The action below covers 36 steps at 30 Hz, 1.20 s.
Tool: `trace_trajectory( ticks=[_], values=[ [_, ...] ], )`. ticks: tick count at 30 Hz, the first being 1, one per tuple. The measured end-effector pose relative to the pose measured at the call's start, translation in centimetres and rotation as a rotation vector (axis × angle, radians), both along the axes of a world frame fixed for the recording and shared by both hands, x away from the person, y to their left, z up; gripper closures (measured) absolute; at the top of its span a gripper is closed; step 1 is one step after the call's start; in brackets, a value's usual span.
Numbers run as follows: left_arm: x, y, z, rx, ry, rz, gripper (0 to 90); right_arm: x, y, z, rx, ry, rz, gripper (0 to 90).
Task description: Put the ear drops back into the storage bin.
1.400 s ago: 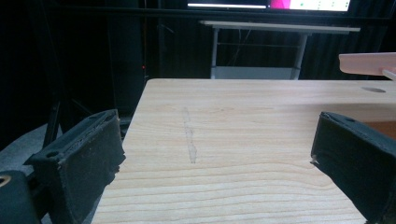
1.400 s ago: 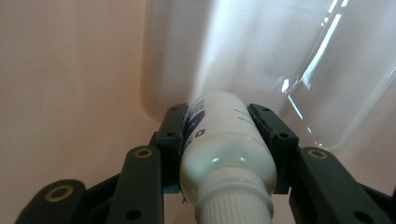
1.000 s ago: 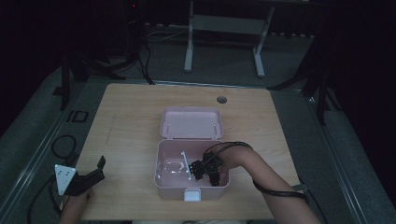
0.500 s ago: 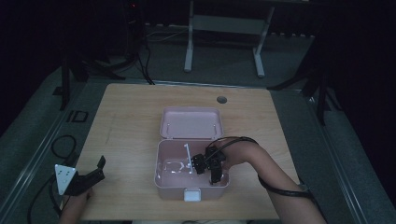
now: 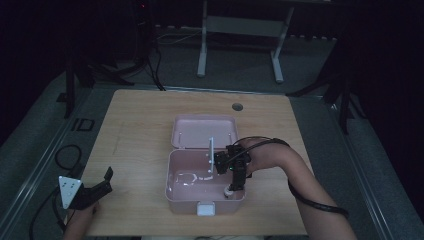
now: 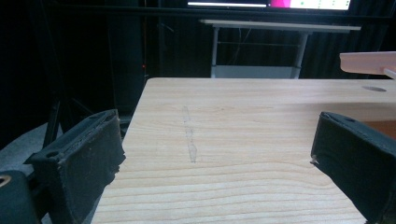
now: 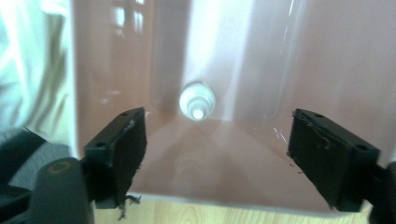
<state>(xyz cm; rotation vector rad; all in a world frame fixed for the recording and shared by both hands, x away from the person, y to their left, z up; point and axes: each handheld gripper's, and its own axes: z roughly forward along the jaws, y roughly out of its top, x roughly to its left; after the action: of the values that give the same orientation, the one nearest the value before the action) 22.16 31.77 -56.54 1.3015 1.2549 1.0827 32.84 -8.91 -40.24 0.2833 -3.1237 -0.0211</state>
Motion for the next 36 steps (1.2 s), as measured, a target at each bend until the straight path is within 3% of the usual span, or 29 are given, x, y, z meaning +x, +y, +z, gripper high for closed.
trace_trajectory(
  ticks=[3, 6, 10, 18, 27, 33, 36],
  values=[
    [0.0, 0.0, 0.0, 0.0, 0.001, 0.0, 2.4, 0.0, -0.6, 1.1, 0.054, 0.001, -0.014, 16.2],
    [0.0, 0.0, 0.0, 0.0, 0.001, 0.0, 2.4, 0.0, -1.0, 1.6, 0.063, 0.001, -0.021, 16.1],
    [0.0, 0.0, 0.0, 0.0, 0.002, 0.001, 2.4, 0.3, -2.2, 2.5, 0.088, -0.049, -0.047, 15.1],
    [0.0, 0.0, 0.0, 0.001, 0.001, 0.002, 2.4, 0.8, -4.6, 3.0, 0.131, -0.074, -0.104, 15.1],
    [0.0, 0.0, 0.0, 0.001, 0.004, 0.003, 2.4, 1.4, -7.8, 1.4, 0.172, -0.063, -0.168, 14.9],
    [0.0, 0.0, 0.0, 0.001, 0.003, 0.002, 2.4, 1.8, -9.4, 0.0, 0.177, -0.08, -0.216, 14.9],
    [0.0, 0.0, 0.0, -0.001, 0.003, 0.002, 2.4, 1.9, -10.5, -1.2, 0.219, -0.09, -0.251, 14.9]
  ],
)
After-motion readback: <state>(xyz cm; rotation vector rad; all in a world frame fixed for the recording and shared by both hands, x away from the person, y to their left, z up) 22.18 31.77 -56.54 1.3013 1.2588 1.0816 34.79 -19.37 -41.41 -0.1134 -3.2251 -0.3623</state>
